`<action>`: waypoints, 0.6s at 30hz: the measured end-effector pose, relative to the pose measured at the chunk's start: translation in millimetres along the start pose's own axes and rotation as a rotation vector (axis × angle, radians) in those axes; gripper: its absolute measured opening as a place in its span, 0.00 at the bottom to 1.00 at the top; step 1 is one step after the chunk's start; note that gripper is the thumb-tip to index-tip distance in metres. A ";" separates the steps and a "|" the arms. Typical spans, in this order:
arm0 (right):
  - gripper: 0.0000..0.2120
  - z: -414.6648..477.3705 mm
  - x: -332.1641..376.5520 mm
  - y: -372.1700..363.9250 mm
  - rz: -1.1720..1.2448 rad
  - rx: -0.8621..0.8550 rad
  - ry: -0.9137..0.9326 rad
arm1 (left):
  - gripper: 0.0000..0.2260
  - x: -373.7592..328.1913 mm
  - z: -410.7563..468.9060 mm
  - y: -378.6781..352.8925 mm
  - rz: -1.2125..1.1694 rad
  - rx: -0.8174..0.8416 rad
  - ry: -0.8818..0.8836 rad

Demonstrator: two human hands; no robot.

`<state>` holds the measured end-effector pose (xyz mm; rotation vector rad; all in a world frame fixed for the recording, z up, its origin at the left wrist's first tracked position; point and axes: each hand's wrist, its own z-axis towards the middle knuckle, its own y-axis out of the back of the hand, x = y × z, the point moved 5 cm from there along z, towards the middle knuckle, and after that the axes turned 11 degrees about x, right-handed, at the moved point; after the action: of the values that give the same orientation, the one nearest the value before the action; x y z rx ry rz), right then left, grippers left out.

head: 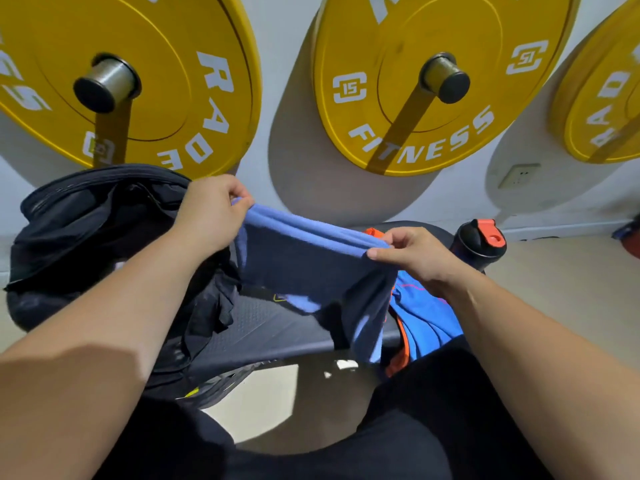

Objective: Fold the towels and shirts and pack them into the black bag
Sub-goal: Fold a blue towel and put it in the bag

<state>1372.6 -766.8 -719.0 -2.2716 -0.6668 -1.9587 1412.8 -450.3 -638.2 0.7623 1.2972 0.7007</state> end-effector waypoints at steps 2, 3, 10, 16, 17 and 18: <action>0.10 0.1 11.6 0.9 0.047 0.003 0.011 | 0.05 13.9 -5.0 -6.7 0.005 0.024 0.062; 0.09 1.3 20.0 1.1 0.058 0.005 0.027 | 0.05 18.2 -6.5 -10.1 -0.004 0.049 0.092; 0.07 14.0 87.0 -21.9 -0.160 0.109 0.125 | 0.10 -29.6 -18.6 -41.5 -0.494 0.350 -0.026; 0.09 25.9 93.1 -33.3 -0.254 0.117 0.071 | 0.11 -60.9 -27.3 -75.2 -0.440 0.477 -0.058; 0.09 26.2 89.7 -31.1 -0.279 0.105 0.065 | 0.11 -58.3 -27.3 -75.6 -0.471 0.426 -0.033; 0.09 26.2 84.9 -29.1 -0.297 0.104 0.058 | 0.09 -55.7 -27.0 -73.9 -0.505 0.360 -0.013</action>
<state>1394.3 -708.5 -649.2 -2.1481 -1.1279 -2.0444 1380.4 -535.4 -669.8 0.6797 1.5457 0.0560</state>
